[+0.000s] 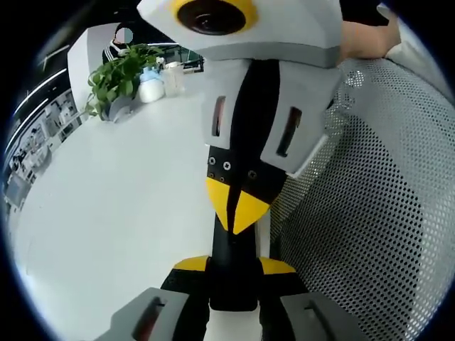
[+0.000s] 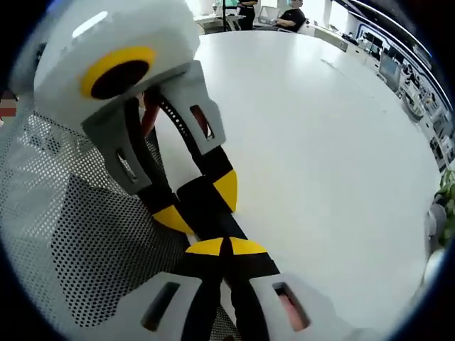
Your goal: Press the specified remote control buttons in sequence, fully releasing each button before pressing the next.
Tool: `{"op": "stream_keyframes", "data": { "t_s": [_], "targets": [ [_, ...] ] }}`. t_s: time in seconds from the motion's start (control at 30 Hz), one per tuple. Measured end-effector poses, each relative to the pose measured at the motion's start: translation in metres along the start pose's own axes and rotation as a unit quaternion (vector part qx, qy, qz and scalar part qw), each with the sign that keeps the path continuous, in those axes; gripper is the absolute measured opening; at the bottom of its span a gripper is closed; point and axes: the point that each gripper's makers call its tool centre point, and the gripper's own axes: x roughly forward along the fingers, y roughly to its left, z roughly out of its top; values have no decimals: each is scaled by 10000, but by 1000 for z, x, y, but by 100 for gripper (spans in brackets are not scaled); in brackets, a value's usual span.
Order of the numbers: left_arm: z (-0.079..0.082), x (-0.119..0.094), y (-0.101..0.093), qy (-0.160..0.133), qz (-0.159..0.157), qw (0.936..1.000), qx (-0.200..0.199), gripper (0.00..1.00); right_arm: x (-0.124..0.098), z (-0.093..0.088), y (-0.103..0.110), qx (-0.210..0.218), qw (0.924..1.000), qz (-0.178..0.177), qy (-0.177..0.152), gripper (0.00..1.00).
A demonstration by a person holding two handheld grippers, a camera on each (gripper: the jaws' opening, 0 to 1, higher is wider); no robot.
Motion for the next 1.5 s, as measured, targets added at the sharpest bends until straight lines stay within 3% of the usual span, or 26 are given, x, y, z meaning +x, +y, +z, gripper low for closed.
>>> {"op": "stream_keyframes", "data": {
  "t_s": [0.2, 0.47, 0.77, 1.3, 1.4, 1.5],
  "targets": [
    [0, 0, 0, 35, 26, 10000, -25, 25, 0, -1, 1, -11, 10000, -42, 14, 0],
    [0, 1, 0, 42, 55, 10000, -34, 25, -1, -1, -1, 526, 9985, 160, 66, 0],
    [2, 2, 0, 54, 95, 9999, -77, 25, 1, 2, 8, 232, 9995, 217, 32, 0],
    [2, 3, 0, 53, 47, 10000, -28, 25, -1, -5, 2, 803, 9966, 110, 161, 0],
    [3, 3, 0, 52, 43, 10000, -24, 25, 0, -3, 5, 650, 9975, 40, 285, 0],
    [3, 2, 0, 20, 64, 10000, -56, 25, -1, -5, 3, 826, 9963, 103, 190, 0]
  ]
}}
